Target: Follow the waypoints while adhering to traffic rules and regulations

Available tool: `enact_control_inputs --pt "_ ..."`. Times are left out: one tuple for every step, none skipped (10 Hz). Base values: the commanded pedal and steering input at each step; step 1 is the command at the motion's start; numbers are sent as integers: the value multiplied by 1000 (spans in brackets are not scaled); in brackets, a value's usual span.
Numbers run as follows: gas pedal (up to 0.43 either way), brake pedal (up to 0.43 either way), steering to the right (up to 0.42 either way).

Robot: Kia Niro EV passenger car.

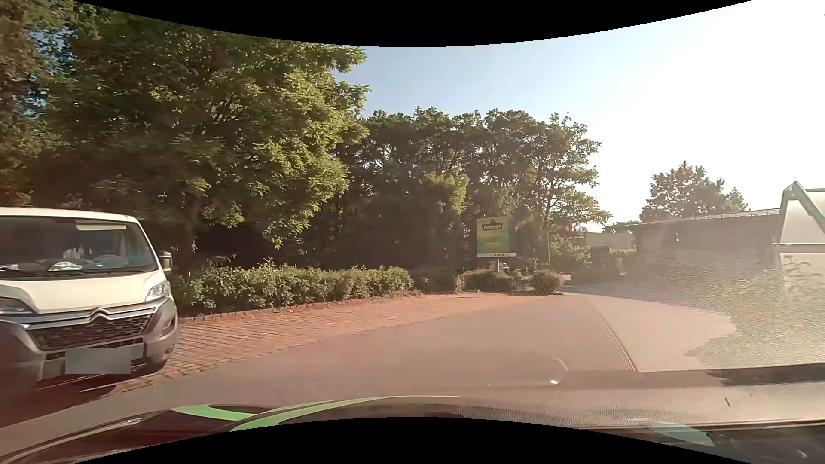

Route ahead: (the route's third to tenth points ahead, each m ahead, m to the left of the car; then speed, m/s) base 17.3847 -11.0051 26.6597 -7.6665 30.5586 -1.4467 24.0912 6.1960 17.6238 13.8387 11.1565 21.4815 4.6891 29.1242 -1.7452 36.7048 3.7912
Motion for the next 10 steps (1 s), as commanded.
enact_control_inputs --pt "20 0 90" --pt "28 0 125" --pt "39 0 166" --pt "47 0 203" --pt "47 0 239" --pt "59 0 267" --pt "59 0 289" --pt "59 0 305" --pt "67 0 321" --pt "67 0 330"
